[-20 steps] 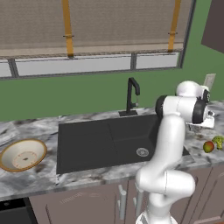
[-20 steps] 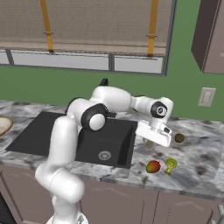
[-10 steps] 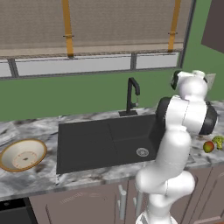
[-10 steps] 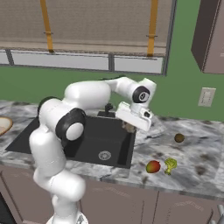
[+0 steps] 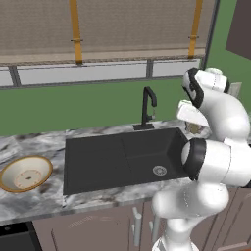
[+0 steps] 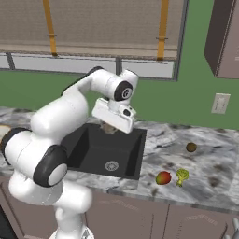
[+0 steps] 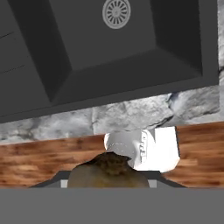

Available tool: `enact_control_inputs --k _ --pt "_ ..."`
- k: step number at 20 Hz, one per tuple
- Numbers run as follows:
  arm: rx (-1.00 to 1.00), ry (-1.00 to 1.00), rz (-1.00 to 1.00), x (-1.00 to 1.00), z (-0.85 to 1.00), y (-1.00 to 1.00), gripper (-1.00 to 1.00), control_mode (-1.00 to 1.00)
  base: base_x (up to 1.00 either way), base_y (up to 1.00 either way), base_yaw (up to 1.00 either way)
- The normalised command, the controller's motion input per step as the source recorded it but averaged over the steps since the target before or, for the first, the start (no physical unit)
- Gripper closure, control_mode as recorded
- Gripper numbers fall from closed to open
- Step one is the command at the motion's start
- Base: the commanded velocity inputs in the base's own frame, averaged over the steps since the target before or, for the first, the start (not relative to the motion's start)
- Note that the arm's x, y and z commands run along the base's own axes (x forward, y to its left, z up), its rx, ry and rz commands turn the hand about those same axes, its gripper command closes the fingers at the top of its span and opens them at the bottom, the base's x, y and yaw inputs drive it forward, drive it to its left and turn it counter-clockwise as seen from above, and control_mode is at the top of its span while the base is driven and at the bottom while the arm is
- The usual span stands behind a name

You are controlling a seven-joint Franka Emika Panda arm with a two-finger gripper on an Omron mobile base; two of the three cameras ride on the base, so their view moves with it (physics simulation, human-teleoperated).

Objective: There is a mixed pile of frozen fruits and vegetables on the counter. Locate all the frozen vegetables and place the items in a bowl on the counter. Take all the frozen fruits and defrost them in a running sink.

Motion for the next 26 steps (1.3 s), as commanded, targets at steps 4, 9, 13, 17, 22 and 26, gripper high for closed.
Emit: enact_control_inputs --k 4,9,13,17,22,26 --pt "0.00 0.00 0.01 -1.00 0.35 1.00 1.00 -1.00 0.00 0.00 0.00" --pt "0.00 0.00 0.03 -0.88 0.42 1.00 1.00 -1.00 0.00 0.00 0.00" --pt "0.00 0.00 0.05 -0.63 0.39 1.00 1.00 -1.00 0.00 0.00 0.00" --pt "-0.04 0.00 0.09 -0.35 0.15 1.00 1.00 -1.00 0.00 0.00 0.00" --pt "-0.24 0.03 0.19 0.04 0.13 1.00 1.00 -1.00 0.00 0.00 0.00" --pt "-0.25 0.05 0.14 0.41 0.00 1.00 1.00 -1.00 0.00 0.00 0.00"
